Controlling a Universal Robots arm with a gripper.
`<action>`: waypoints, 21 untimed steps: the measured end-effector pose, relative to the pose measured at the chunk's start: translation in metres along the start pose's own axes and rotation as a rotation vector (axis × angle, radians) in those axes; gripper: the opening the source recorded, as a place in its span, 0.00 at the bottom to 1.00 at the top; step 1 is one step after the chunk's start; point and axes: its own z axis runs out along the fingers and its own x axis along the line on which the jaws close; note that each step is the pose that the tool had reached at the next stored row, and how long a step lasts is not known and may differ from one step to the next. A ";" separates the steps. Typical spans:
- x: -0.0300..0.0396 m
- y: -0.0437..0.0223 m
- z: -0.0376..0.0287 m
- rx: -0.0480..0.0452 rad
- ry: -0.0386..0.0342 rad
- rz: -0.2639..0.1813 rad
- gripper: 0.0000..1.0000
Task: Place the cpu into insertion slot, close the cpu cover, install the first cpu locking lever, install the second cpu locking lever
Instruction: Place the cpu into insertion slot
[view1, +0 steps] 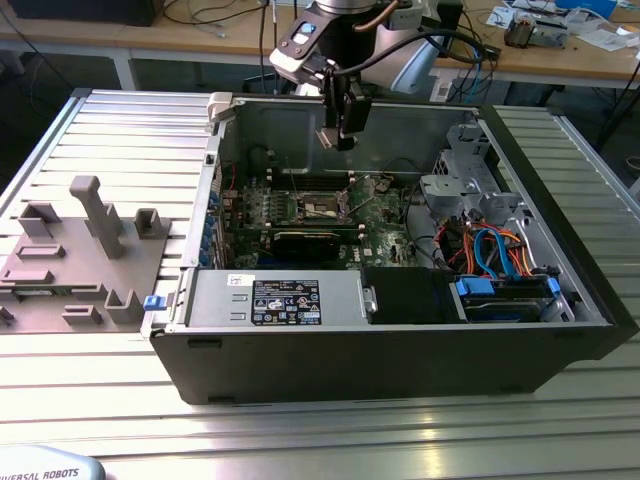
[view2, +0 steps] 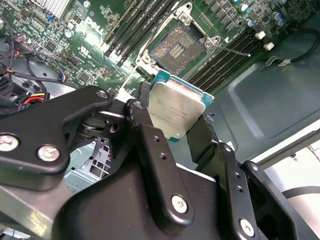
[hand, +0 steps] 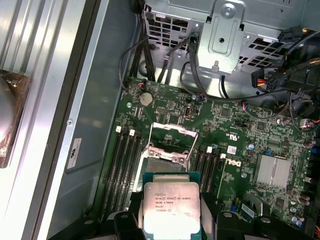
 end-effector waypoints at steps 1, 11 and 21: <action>0.0003 0.0006 0.0001 0.0001 -0.0006 0.000 0.54; 0.0003 0.0009 0.0002 0.0005 -0.0022 0.002 0.54; 0.0003 0.0009 0.0003 0.0005 -0.0029 0.013 0.54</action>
